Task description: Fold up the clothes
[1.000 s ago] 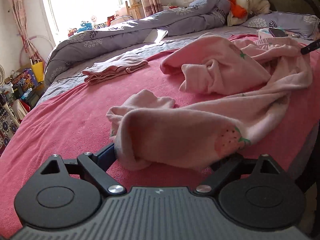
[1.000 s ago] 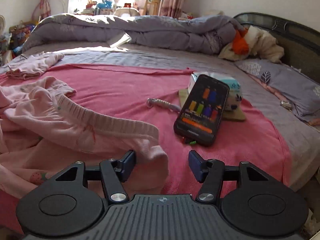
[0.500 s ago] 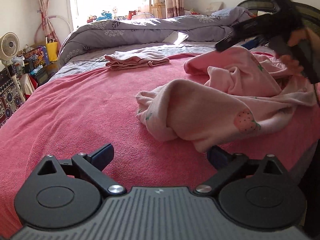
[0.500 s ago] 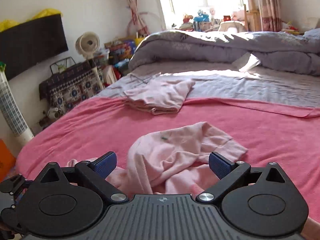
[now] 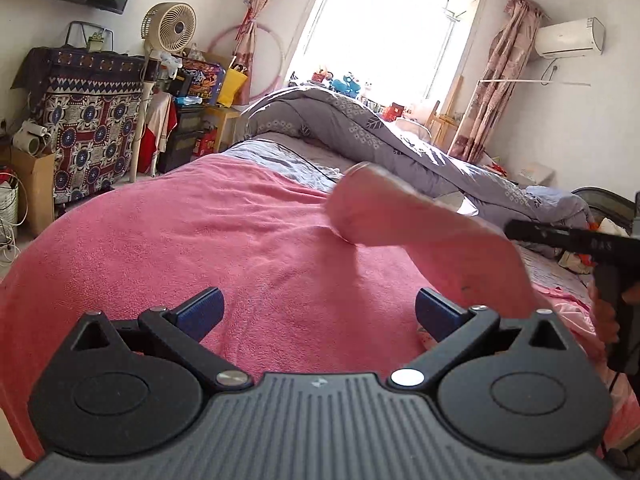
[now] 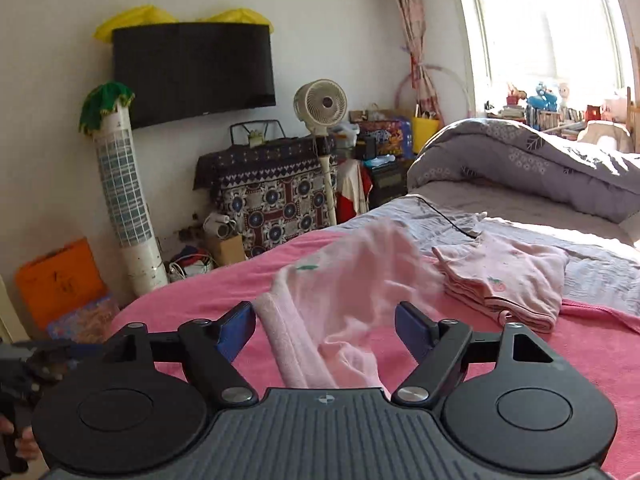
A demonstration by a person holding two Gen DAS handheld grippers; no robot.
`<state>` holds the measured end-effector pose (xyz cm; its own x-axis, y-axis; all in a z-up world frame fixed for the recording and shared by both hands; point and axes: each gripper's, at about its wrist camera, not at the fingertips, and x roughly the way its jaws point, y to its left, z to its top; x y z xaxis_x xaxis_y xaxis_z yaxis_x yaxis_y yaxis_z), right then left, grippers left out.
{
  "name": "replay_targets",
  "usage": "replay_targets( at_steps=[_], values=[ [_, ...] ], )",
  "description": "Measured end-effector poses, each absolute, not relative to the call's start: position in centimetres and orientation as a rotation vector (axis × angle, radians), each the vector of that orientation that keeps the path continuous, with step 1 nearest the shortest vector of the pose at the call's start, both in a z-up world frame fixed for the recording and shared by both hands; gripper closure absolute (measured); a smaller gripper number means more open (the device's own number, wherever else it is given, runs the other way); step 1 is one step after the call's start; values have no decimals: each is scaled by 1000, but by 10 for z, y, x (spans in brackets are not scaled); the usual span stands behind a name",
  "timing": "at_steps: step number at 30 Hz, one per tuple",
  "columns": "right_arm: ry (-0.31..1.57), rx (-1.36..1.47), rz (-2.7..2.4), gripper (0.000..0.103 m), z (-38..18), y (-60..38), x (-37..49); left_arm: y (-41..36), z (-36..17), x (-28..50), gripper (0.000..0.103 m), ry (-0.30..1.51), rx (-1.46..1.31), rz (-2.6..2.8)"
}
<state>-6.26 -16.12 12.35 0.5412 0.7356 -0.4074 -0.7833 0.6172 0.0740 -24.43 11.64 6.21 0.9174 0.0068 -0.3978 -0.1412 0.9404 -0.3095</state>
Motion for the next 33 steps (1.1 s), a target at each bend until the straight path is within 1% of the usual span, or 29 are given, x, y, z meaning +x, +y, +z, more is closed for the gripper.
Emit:
replay_targets(
  at_steps=[1,4,5,6,8,10,11,12,13,14,15,16,17,18,21,22,24,25,28,29,30,31,33],
  values=[
    [427,-144,869,24,121,-177,-63,116,62,-241,1,409,-340,76],
    [516,-154,654,21,108,-247,-37,113,61,-230,1,426,-337,69],
    [553,-160,587,17,102,-271,-28,113,61,-227,1,431,-336,67],
    [589,-171,523,11,96,-293,-22,112,61,-223,1,436,-335,65],
    [660,-192,394,5,83,-337,-9,107,59,-203,1,455,-355,55],
    [747,-169,303,4,67,-365,-1,102,58,-180,1,476,-379,46],
    [820,-121,311,7,58,-373,4,98,56,-170,1,494,-384,52],
    [884,-50,359,29,49,-378,7,95,54,-160,1,513,-389,59],
    [908,1,388,42,46,-379,6,91,52,-149,1,531,-394,65],
    [909,30,397,71,47,-378,5,89,50,-143,1,546,-400,65],
    [909,59,405,79,48,-377,3,87,48,-138,1,560,-407,64],
    [880,84,405,82,54,-378,2,85,46,-135,1,566,-411,65],
    [823,114,401,89,67,-383,1,83,45,-132,1,572,-416,66],
    [749,151,389,92,83,-391,1,82,45,-132,1,569,-417,71],
    [427,205,214,93,138,-422,-4,82,45,-130,1,562,-418,82],
    [362,222,165,93,150,-434,-2,84,46,-129,1,563,-421,87],
    [297,260,88,92,164,-461,8,87,45,-128,1,567,-426,100],
    [307,255,54,90,164,-471,15,90,43,-128,1,571,-432,108],
    [446,171,-27,86,138,-485,41,97,37,-126,1,584,-452,136],
    [497,148,-31,82,124,-486,45,100,35,-126,1,586,-457,147],
    [543,131,-26,75,110,-486,48,104,34,-125,1,584,-466,161],
    [577,120,-16,70,96,-483,51,108,33,-125,1,582,-474,175],
    [608,98,-20,45,78,-471,54,117,32,-123,1,573,-494,207]
  ],
)
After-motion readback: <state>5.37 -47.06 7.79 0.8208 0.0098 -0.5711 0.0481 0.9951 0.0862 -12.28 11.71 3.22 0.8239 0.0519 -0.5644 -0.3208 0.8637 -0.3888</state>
